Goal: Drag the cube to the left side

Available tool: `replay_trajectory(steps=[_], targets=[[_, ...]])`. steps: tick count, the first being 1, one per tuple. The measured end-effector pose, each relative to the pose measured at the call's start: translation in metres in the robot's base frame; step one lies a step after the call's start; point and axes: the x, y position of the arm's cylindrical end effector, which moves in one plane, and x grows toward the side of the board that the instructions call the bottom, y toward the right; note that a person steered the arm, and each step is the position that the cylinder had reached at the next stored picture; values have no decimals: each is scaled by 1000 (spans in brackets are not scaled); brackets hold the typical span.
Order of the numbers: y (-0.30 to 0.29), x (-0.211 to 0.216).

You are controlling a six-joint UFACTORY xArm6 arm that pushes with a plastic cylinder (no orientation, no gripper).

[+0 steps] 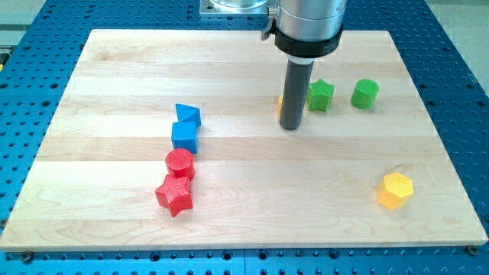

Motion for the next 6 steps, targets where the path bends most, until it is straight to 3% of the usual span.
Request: replay_trajectory(steps=[2,3,6], targets=[[-6,-6],[-40,50],[-200,67]])
